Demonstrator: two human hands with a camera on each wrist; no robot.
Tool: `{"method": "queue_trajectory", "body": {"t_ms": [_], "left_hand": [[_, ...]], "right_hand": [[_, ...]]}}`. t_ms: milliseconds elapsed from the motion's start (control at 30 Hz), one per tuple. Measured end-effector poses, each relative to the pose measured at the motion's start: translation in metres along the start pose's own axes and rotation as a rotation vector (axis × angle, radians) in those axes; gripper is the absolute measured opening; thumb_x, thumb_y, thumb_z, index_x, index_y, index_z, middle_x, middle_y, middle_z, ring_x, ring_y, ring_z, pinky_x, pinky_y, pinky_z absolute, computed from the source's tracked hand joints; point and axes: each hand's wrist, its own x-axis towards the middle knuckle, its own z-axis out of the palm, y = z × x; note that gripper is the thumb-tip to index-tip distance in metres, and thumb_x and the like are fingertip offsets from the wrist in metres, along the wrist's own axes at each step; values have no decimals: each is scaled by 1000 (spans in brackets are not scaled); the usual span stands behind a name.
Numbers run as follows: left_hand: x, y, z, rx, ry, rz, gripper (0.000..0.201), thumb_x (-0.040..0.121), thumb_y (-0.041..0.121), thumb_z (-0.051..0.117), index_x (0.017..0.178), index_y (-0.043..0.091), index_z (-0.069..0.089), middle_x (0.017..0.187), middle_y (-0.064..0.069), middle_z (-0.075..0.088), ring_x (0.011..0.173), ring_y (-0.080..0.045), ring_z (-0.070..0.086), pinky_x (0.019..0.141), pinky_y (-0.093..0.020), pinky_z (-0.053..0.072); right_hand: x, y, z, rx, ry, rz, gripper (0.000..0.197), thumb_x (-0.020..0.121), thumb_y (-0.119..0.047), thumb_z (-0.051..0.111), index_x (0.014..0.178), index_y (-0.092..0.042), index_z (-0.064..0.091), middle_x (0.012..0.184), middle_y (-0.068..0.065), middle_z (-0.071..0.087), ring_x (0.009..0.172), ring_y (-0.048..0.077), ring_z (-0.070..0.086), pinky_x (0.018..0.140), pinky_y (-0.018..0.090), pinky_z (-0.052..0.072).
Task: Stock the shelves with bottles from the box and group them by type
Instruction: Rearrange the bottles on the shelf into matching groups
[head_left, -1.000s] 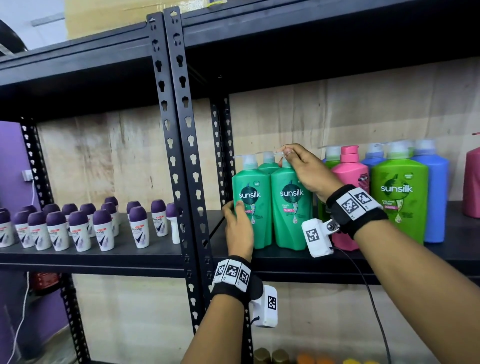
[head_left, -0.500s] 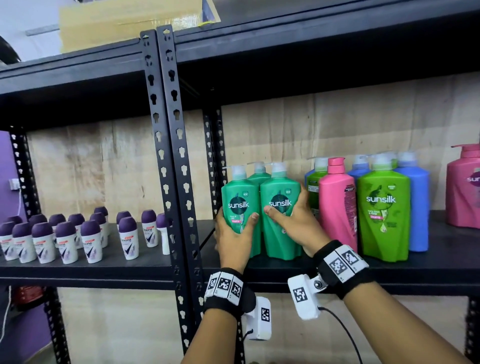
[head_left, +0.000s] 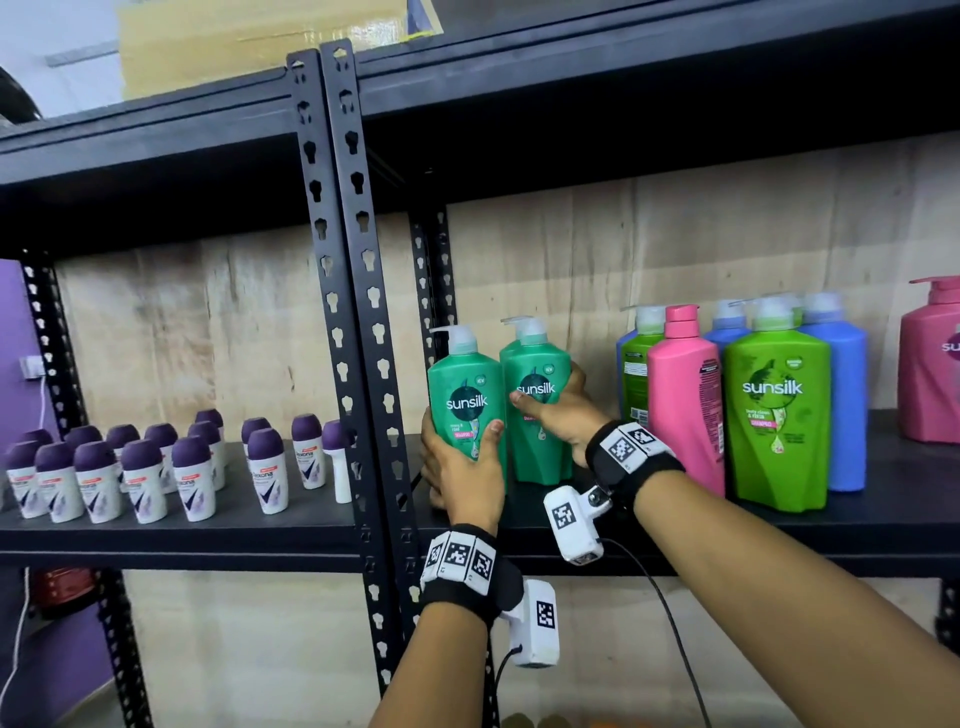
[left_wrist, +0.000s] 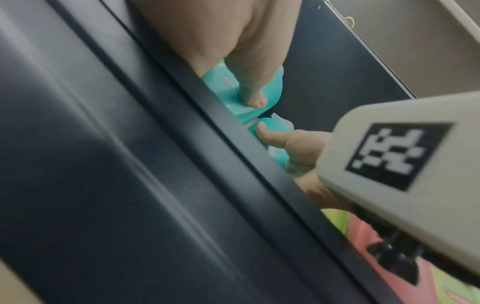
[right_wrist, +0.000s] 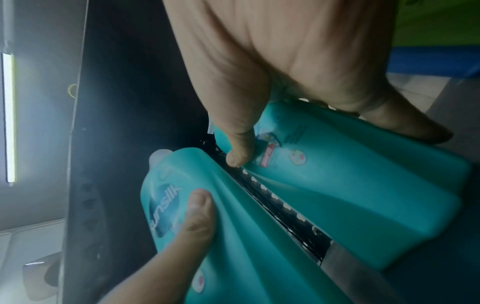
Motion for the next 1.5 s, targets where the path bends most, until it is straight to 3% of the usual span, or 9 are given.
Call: {"method": "queue_trajectory", "body": {"t_ms": [133,267,567,867,1100,1267,1367,1500], "left_hand": [[0,0,0,-4,-10,3,87,87,50,71,155,29,21,152,-7,38,139,-34,35,113,-58,29],[0,0,-2,-7,-12,13,87,87,50,72,155,27,22,151,-9,39,138,-34,36,113,-56,30],[1,0,-2,-13,-21,11,88,86,52,72,155,29,22,151,-8,38,138,-34,36,113,-57,30],[-1,1,-3,-19,-25,7,88,86,51,72,155,29,23,151,-7,38,138,-35,37,113,-58,30],[-3,4,-6,-21,-28,2,88,86,51,73,155,29,24,150,-8,41,138,-35,38,113,-58,31],[-3,5,-6,-37,-19,12,88,84,51,74,154,29,27,148,-7,42,136,-34,40,111,-58,34],[-3,2,-6,-59,-13,29,87,82,50,76,152,29,30,146,-6,46,134,-33,42,109,-59,37],[1,3,-3,-99,-85,52,87,79,57,72,151,27,32,144,-6,50,131,-31,47,108,-53,41]], "right_hand": [[11,-1,6,27,4,38,117,71,-35,90,155,-30,9,141,9,50,125,31,56,100,52,53],[14,-2,12,43,4,56,118,72,-34,89,155,-31,6,140,9,52,125,31,56,101,53,51],[16,-3,14,88,13,70,97,75,-29,88,145,-30,21,126,6,60,110,29,65,90,53,58],[17,-2,16,59,34,82,80,77,-32,86,134,-26,30,124,9,60,104,27,67,87,53,59],[13,-4,16,46,41,79,84,73,-35,88,133,-26,31,125,10,60,106,29,67,85,53,59],[3,-6,12,93,42,89,98,63,-40,93,136,-27,30,125,7,61,107,27,66,89,51,58],[-7,-6,6,32,64,18,101,70,-54,83,146,-34,18,137,7,50,118,25,59,98,48,54],[-29,-2,-1,73,41,-59,76,86,-56,68,144,-34,24,142,6,46,106,14,64,95,41,56]]}}
